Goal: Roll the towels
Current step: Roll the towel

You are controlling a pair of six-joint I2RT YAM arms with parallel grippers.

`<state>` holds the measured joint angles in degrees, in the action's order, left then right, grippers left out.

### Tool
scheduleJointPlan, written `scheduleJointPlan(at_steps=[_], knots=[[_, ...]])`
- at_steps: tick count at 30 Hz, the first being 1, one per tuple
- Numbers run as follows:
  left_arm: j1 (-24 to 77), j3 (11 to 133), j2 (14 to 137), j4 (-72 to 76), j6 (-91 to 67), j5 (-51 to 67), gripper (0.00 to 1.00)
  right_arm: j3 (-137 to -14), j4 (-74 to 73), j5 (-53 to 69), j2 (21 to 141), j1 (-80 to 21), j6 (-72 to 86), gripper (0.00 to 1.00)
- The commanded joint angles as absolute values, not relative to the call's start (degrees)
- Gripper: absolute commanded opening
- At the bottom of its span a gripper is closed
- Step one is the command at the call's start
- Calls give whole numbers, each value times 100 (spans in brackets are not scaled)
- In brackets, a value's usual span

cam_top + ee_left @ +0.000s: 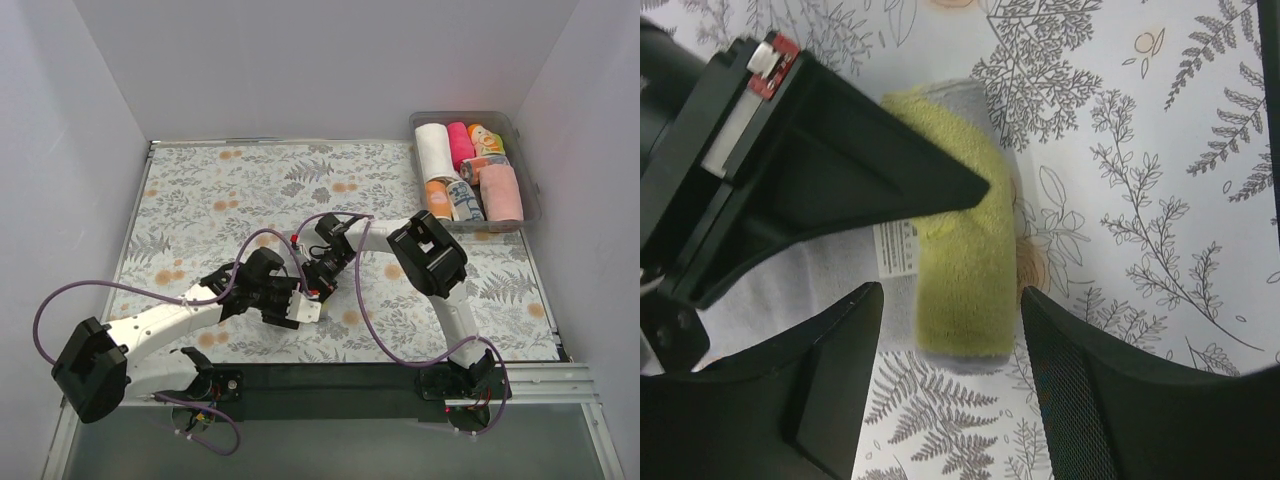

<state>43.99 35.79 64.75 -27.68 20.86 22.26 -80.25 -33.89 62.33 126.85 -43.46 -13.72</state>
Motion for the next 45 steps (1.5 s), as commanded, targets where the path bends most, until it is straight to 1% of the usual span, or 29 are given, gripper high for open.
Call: scheduleJointPlan(at_steps=[1,4,7,10,14,15,17,18,19,20,23,24,27,30,36,38,41,45], knots=[[4666,3559,6591,-2470,2329,2118,54,-7989,-3498,5282,13095,-4368,-1608,1],[4755,3577,6837,-2356,2320,2109,53,-8007,-3533,5335,13122,-4351,-1608,1],[4772,3490,7232,-2198,2373,1934,48,-7998,-3559,5388,13140,-4333,-1608,1],[4781,3341,7373,-2074,2531,1811,43,-7989,-3568,5440,13157,-4307,-1600,1],[4790,3208,7488,-2187,2575,1837,24,-7998,-3577,5467,13166,-4272,-1573,1],[4790,3225,7532,-2302,2558,1950,16,-8007,-3595,5449,13149,-4254,-1573,1],[4781,3278,7646,-2652,2427,2135,9,-8007,-3586,5379,13070,-4219,-1556,1],[4781,3304,7690,-2776,2365,2388,3,-8007,-3595,5362,13035,-4167,-1512,1],[4755,3331,7769,-2899,2251,2504,0,-8016,-3603,5274,12921,-4131,-1503,1],[4737,3375,7796,-3066,2172,2609,0,-8016,-3604,5239,12850,-4105,-1494,4],[4509,3463,8015,-3417,2118,3110,0,-7989,-3621,5133,12473,-3859,-1494,23],[4430,3541,8085,-3506,2136,3198,0,-7946,-3621,5115,12367,-3710,-1520,36],[4114,3822,8384,-3910,2311,3638,0,-7849,-3647,4958,11928,-3394,-1626,52],[3789,4112,8797,-4402,2531,4121,0,-7638,-3604,4554,11375,-3165,-1854,57],[3235,4991,9939,-5290,2786,4771,0,-6751,-2989,3631,9742,-3032,-2101,58],[3059,5343,10396,-5519,2777,4869,0,-6506,-2830,3393,9458,-3041,-2135,58],[2813,5781,10985,-5783,2795,5027,1,-6294,-2725,3077,9036,-3199,-2302,58],[2575,6231,11635,-6029,2865,5054,3,-6231,-2716,2637,8807,-3936,-2654,57]])
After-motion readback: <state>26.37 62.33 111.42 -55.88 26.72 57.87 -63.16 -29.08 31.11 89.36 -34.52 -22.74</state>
